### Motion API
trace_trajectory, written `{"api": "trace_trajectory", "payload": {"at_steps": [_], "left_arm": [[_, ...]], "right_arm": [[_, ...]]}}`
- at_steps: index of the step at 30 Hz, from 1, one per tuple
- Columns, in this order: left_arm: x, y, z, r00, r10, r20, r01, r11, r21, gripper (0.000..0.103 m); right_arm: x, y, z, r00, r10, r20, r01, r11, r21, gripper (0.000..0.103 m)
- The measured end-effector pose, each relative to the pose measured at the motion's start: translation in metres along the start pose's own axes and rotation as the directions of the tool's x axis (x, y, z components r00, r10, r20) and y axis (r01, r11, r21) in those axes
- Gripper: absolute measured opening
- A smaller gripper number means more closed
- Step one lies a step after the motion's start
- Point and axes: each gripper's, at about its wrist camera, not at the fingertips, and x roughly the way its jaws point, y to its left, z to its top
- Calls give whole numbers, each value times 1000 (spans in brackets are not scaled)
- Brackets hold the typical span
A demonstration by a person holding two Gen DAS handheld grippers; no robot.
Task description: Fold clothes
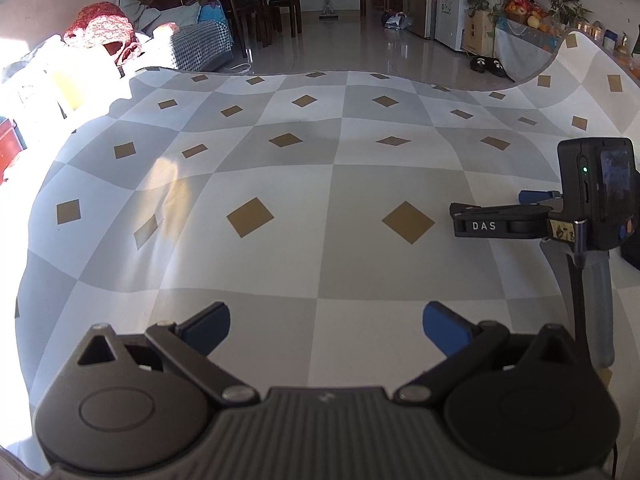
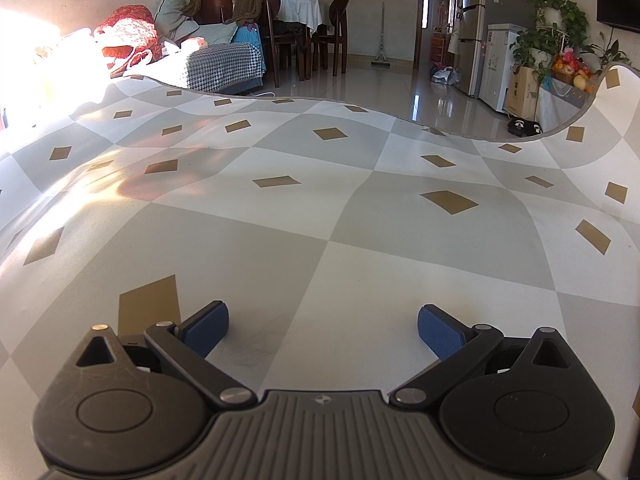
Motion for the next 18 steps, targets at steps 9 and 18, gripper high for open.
{"api": "trace_trajectory", "payload": {"at_steps": [9,18], "left_arm": [[1,10,-13,1000,-16,-17,16,999,-34,103],[4,28,-28,999,7,-52,-11,997,-70,103]], "right_arm": [[0,0,0,1000,0,0,0,1000,0,101],[0,0,0,1000,1,-1,-1,1000,0,101]]}}
